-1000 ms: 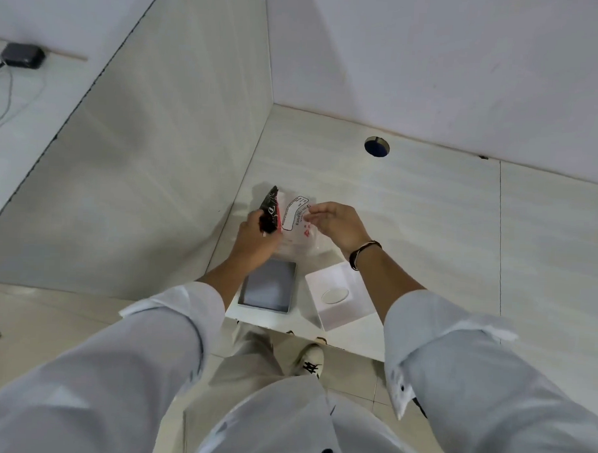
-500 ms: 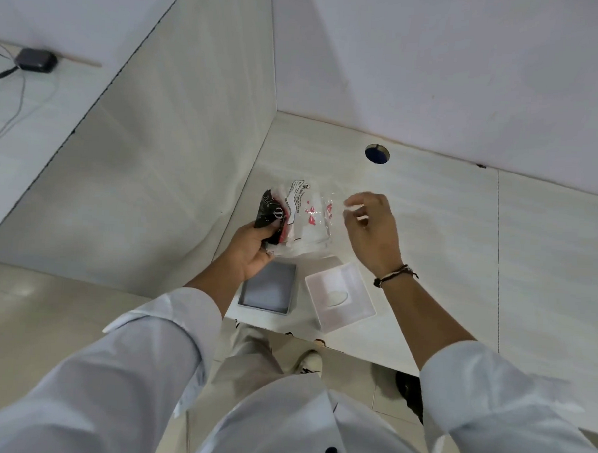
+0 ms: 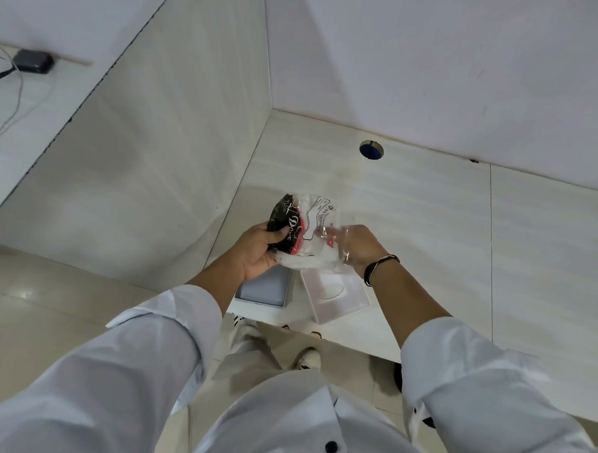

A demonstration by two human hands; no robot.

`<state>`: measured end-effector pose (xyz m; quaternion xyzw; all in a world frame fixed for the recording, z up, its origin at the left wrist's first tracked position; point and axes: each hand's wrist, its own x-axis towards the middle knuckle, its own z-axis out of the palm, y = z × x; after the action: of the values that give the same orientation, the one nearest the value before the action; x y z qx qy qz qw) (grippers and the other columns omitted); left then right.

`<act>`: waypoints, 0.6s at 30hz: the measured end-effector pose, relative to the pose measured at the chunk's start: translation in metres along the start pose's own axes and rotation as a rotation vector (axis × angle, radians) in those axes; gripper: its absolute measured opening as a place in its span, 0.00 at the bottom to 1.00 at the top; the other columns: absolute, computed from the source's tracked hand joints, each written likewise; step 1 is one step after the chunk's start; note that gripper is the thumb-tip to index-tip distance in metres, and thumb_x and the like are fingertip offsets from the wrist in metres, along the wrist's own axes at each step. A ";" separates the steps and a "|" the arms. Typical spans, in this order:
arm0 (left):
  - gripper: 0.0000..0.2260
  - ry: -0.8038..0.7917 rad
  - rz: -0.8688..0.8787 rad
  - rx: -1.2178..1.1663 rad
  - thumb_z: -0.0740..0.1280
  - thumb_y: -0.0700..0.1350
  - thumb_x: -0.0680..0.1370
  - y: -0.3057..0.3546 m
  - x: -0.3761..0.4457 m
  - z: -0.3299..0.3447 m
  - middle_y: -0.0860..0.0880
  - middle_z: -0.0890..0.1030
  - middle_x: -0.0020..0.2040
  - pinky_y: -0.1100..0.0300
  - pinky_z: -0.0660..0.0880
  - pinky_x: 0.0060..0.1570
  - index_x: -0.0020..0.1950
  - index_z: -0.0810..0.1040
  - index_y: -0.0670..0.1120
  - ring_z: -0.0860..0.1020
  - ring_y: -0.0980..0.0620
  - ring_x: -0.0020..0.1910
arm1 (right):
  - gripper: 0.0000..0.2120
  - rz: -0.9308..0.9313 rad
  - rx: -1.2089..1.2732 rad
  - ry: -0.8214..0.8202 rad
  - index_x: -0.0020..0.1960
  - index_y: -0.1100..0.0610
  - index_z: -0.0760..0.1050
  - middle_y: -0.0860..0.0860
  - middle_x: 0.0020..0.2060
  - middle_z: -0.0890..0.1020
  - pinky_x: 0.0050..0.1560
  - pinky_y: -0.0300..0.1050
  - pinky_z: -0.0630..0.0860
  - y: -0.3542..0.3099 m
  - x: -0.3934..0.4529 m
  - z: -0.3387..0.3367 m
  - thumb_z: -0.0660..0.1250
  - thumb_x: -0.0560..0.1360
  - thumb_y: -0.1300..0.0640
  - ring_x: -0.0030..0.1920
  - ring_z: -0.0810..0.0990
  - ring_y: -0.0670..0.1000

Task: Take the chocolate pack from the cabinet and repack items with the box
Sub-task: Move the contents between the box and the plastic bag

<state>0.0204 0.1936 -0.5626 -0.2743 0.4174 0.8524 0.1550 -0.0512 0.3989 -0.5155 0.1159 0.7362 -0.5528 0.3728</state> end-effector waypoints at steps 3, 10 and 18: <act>0.09 0.014 -0.025 0.032 0.62 0.32 0.82 0.000 0.000 -0.002 0.43 0.88 0.48 0.48 0.83 0.52 0.59 0.80 0.38 0.86 0.44 0.50 | 0.09 0.094 0.144 -0.022 0.50 0.62 0.84 0.47 0.36 0.81 0.33 0.41 0.68 0.006 0.000 -0.004 0.64 0.79 0.67 0.34 0.73 0.47; 0.11 0.035 -0.044 0.025 0.59 0.30 0.82 -0.006 -0.001 0.010 0.45 0.89 0.45 0.53 0.83 0.47 0.55 0.80 0.40 0.86 0.47 0.48 | 0.15 0.178 0.416 -0.190 0.63 0.58 0.84 0.64 0.59 0.82 0.42 0.46 0.81 0.022 0.007 -0.004 0.71 0.77 0.58 0.53 0.80 0.64; 0.14 0.398 0.035 0.163 0.61 0.31 0.82 -0.001 0.013 -0.003 0.42 0.83 0.58 0.41 0.78 0.63 0.64 0.79 0.41 0.80 0.38 0.64 | 0.23 0.053 0.415 -0.128 0.67 0.69 0.78 0.65 0.63 0.83 0.57 0.61 0.83 0.016 0.009 -0.026 0.76 0.73 0.64 0.61 0.84 0.64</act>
<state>0.0114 0.1918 -0.5728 -0.4165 0.5120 0.7473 0.0763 -0.0594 0.4255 -0.5302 0.1741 0.5781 -0.6887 0.4015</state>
